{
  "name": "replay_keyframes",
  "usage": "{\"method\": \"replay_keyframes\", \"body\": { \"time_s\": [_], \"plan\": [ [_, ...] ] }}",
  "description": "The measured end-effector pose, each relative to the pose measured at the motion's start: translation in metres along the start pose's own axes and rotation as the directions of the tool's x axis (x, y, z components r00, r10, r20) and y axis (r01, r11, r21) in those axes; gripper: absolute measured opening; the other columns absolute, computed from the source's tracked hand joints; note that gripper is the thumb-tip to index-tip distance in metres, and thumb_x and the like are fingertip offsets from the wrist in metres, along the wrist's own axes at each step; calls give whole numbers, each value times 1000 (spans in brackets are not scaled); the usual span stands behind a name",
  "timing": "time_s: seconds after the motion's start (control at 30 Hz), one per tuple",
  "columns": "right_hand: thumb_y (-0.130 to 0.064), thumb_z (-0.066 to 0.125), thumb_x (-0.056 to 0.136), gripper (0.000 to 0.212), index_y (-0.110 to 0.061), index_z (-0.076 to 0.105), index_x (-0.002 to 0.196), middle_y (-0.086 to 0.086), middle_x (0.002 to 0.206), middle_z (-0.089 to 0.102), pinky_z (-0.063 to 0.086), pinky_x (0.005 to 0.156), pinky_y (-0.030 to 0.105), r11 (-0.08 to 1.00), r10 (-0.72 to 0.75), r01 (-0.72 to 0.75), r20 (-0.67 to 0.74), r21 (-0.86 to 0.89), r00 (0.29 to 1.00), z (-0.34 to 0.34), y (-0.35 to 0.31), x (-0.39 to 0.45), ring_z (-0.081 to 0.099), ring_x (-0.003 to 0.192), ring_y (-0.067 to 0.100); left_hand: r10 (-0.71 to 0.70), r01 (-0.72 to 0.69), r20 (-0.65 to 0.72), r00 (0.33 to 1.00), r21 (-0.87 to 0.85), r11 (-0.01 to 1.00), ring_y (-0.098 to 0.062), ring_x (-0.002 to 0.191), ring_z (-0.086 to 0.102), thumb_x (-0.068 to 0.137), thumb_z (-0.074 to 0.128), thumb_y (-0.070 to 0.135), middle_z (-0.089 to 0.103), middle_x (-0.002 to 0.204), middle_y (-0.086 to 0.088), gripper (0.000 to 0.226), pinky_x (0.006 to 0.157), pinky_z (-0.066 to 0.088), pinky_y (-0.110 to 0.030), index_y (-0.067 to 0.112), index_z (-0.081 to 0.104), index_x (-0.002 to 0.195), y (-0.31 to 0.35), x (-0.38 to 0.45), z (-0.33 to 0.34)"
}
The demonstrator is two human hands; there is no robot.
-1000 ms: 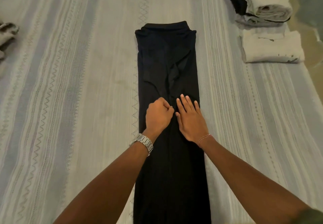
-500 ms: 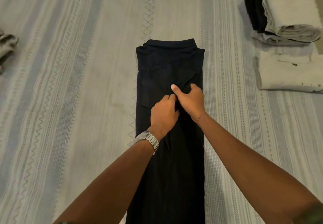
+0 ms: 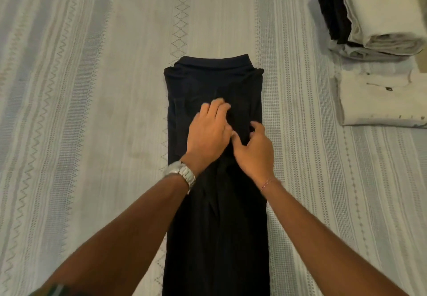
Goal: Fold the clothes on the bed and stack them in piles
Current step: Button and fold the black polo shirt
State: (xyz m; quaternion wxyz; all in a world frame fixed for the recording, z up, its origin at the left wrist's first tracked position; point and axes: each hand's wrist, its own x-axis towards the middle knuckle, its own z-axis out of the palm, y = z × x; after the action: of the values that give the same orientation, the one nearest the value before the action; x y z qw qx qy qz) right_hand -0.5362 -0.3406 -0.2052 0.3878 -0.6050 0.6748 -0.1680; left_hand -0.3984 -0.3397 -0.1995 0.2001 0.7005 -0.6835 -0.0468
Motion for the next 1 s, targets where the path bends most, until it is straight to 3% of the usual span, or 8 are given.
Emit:
{"method": "replay_keyframes", "body": {
  "time_s": [0.07,0.17,0.3,0.43,0.6,0.77,0.9,1.0],
  "plan": [
    [-59,61,92,65,-17,44,139,2,104,71,58,78,45,995,73,-72,8,-69,997,4,5,-15,69,91,22,87,-94,152,985,41,995,-26,111,54,100,44,22,53,141,-5,41,84,51,-39,12,53,139,-7,24,4],
    [-44,51,104,44,-9,50,131,1,85,66,53,65,38,995,-37,38,8,-94,999,8,11,-20,65,76,22,118,-164,345,931,108,980,-25,122,49,106,40,32,43,151,-3,48,88,50,-41,16,40,151,-19,43,13],
    [-30,41,109,30,-4,56,112,-8,60,46,28,45,24,986,-133,122,-92,-117,987,6,15,-17,45,50,10,49,-123,254,966,284,951,-26,112,54,106,42,42,47,138,-8,45,74,51,-37,13,47,139,-20,45,20],
    [-36,35,110,32,-9,52,113,-5,61,48,30,47,31,957,-110,78,-99,-278,989,-1,22,-19,47,52,16,48,-119,176,983,419,900,-28,93,59,105,43,45,54,119,-14,39,52,39,-32,11,54,118,-19,53,18],
    [-34,32,110,31,-9,51,108,-12,53,40,20,42,24,953,-135,89,-143,-289,981,6,22,-20,37,43,4,185,-232,149,971,429,873,-25,66,57,107,41,45,57,102,-11,34,43,29,-31,14,52,113,-30,65,13],
    [-38,30,110,32,-14,49,102,-8,54,46,26,42,27,935,-153,123,-64,-333,986,7,22,-19,43,43,8,175,-247,203,964,423,872,-29,82,61,105,40,48,58,106,-13,41,50,37,-36,12,53,121,-37,85,7],
    [-58,44,102,46,-17,54,83,0,56,62,54,52,37,999,38,-38,9,4,999,4,19,-24,65,51,13,89,-132,179,980,248,960,-24,78,57,106,36,54,57,100,-8,46,58,38,-36,14,57,112,-41,81,3],
    [-54,74,87,41,-15,64,83,0,64,72,63,71,41,891,244,-279,141,359,960,2,15,-41,74,64,14,128,-153,212,969,107,982,-19,71,54,100,40,57,56,90,-1,42,60,39,-33,21,58,110,-48,74,-3]
  ]
}}
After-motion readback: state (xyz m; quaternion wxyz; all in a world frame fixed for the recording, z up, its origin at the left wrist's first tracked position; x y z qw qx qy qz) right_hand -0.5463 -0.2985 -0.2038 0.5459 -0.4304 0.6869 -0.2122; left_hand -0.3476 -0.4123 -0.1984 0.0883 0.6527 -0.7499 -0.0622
